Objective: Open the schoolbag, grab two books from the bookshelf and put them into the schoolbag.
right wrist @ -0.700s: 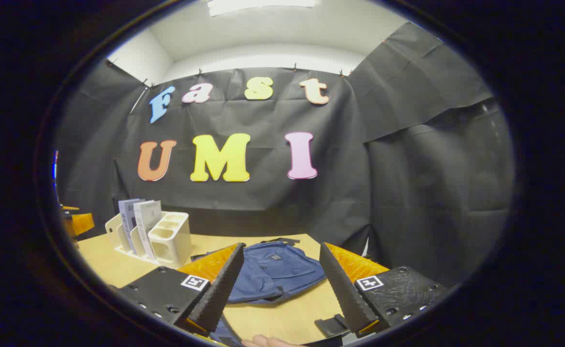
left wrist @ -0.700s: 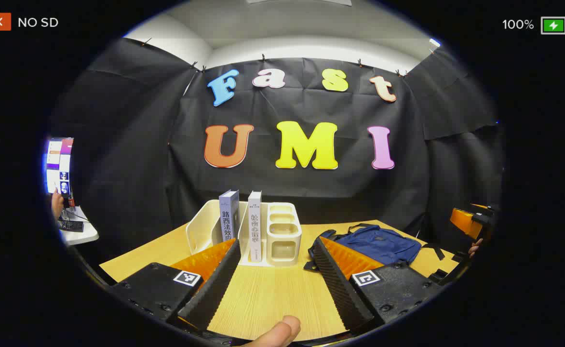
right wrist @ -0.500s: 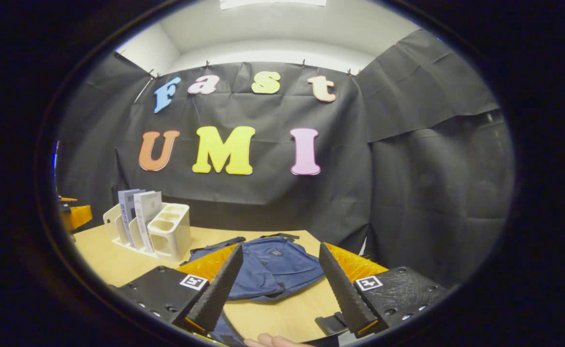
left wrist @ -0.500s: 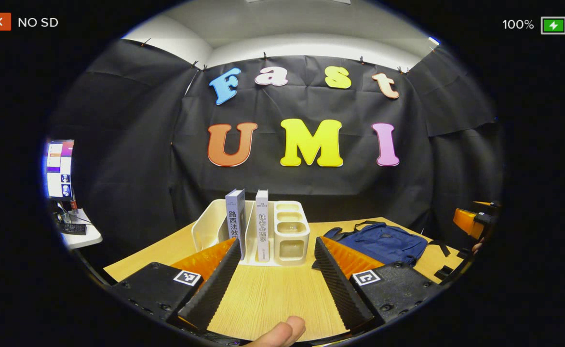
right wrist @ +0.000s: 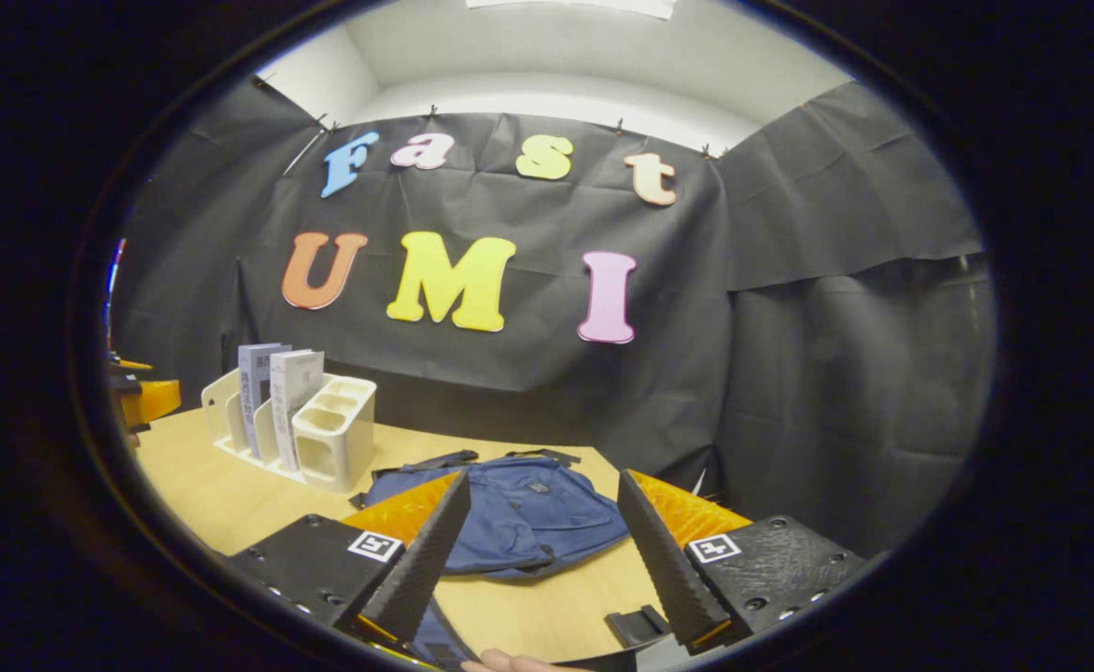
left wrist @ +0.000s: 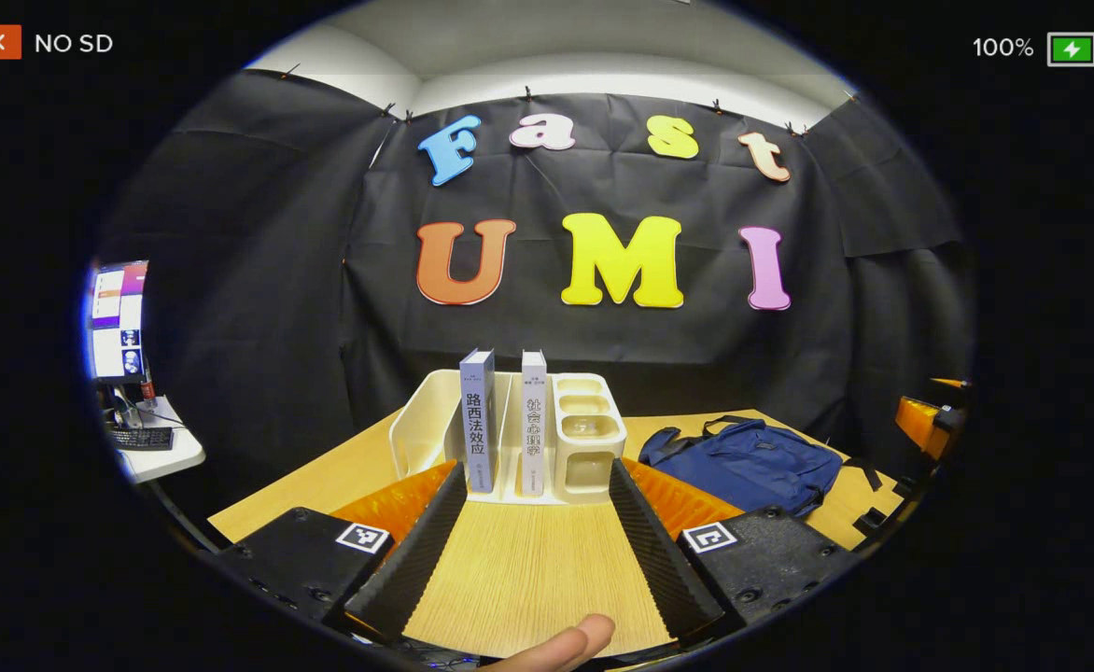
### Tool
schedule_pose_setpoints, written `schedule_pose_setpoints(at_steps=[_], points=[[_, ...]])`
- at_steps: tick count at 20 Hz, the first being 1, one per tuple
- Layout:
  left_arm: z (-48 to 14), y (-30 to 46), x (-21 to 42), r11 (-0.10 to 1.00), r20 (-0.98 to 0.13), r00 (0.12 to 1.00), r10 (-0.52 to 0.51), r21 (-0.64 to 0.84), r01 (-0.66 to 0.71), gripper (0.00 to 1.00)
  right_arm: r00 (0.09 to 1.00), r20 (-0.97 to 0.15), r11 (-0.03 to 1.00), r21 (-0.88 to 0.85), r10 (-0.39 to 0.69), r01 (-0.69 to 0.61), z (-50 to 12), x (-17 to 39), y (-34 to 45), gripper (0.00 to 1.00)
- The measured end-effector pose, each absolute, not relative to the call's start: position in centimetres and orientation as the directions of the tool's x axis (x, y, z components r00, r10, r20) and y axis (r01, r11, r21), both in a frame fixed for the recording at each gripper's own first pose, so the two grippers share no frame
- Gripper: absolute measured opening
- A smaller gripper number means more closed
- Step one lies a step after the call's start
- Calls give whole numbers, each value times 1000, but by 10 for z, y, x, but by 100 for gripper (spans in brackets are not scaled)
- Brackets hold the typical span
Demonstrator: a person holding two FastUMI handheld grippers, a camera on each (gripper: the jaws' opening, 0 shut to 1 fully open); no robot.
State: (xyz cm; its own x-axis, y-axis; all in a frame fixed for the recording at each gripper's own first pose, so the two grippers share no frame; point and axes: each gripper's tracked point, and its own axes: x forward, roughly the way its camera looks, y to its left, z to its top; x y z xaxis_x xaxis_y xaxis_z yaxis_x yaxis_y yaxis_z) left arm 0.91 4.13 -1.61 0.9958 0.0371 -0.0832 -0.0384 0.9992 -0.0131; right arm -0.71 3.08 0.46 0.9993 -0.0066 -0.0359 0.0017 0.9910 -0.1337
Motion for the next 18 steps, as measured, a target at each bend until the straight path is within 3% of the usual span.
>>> schedule_pose_setpoints(at_steps=[11, 14, 18], points=[[-18, 54, 9, 999, -97, 994, 53, -7, -54, 98, 995, -89, 964, -257, 39, -61, -23, 18, 82, 95], [-18, 57, 10, 998, -95, 994, 58, -5, -59, 98, 988, -145, 942, -321, 56, -101, -52, 34, 108, 98], [-16, 64, 9, 998, -94, 993, 65, 3, -65, 98, 965, -251, 890, -420, 71, -175, -100, 60, 149, 93]])
